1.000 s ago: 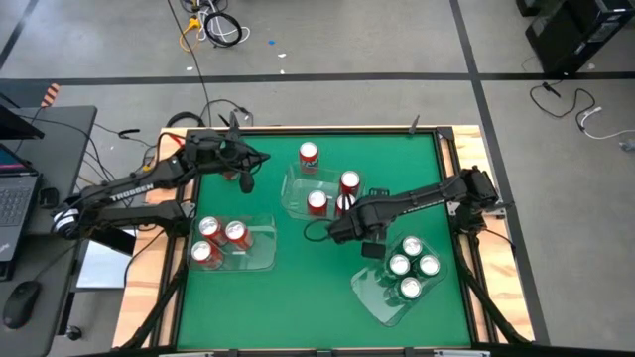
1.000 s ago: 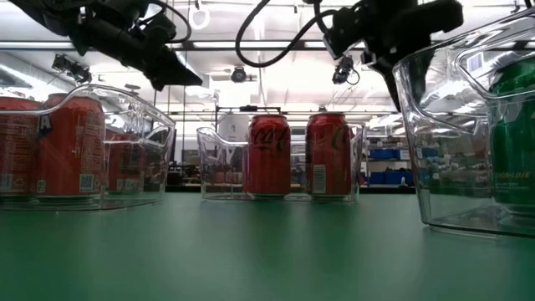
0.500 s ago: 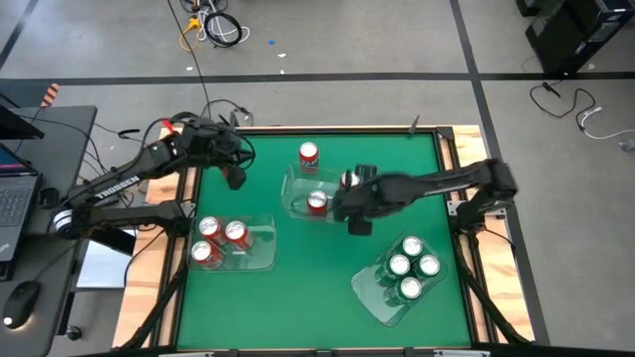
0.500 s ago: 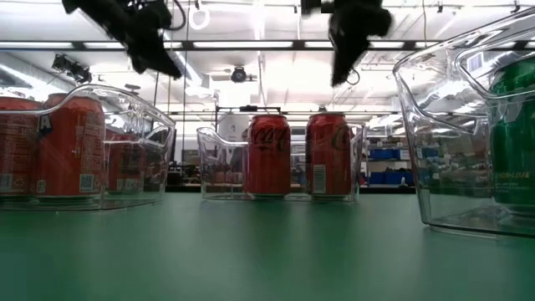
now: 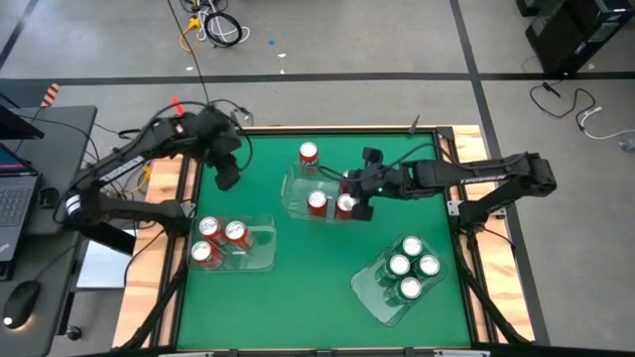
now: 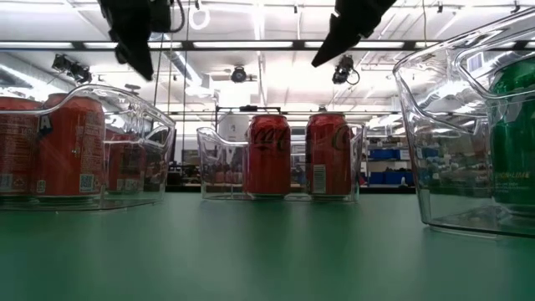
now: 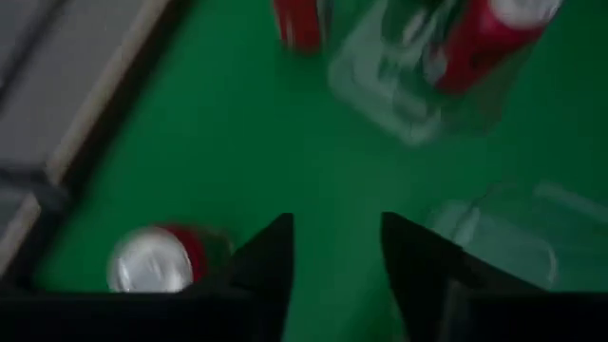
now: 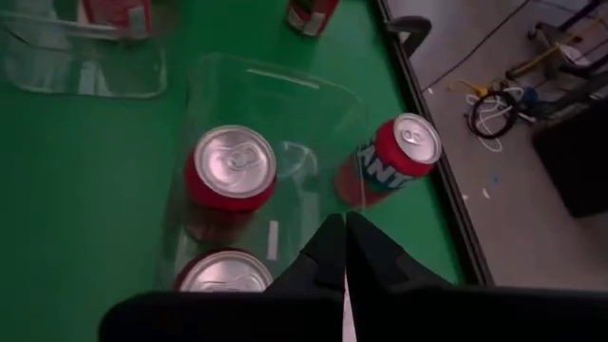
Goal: Sort soda cans
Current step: Put the red black soda can into the top transparent bin
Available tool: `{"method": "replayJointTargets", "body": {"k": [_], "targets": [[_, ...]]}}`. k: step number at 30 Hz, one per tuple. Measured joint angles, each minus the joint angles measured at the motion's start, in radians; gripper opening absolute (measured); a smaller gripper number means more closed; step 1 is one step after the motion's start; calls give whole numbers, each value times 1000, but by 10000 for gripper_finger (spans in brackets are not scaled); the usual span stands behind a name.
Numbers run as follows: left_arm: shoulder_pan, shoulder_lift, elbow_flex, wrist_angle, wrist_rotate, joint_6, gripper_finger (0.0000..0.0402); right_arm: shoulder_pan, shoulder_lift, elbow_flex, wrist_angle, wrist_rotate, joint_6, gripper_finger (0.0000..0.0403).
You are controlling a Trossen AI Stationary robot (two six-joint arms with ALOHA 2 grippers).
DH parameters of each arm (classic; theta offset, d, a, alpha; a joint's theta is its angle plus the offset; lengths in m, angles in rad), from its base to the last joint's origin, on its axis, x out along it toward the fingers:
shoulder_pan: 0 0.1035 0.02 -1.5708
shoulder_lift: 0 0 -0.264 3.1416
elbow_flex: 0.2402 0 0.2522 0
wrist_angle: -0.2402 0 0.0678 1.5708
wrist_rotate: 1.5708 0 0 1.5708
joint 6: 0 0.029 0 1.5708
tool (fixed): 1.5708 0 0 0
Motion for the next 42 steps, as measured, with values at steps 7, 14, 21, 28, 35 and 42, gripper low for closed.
{"method": "replayJointTargets", "body": {"k": [7, 14, 21, 28, 35, 42], "targets": [[0, 167, 10, -160, -108, -83, 282, -16, -2, -11, 12, -6, -19, 0], [2, 281, 10, -196, -298, 16, 313, -16, -3, -11, 19, -9, -28, 0], [35, 335, 9, -200, -332, 53, 310, -2, -3, -11, 19, -10, -11, 0], [154, 336, 9, -175, -247, 117, 309, 12, -3, -11, 18, -11, -10, 0], [284, 348, 7, -134, -185, 134, 308, 11, -3, -11, 17, -11, -14, 0], [375, 351, 7, -111, -100, 119, 308, 11, -3, -11, 17, -11, -17, 0]]}}
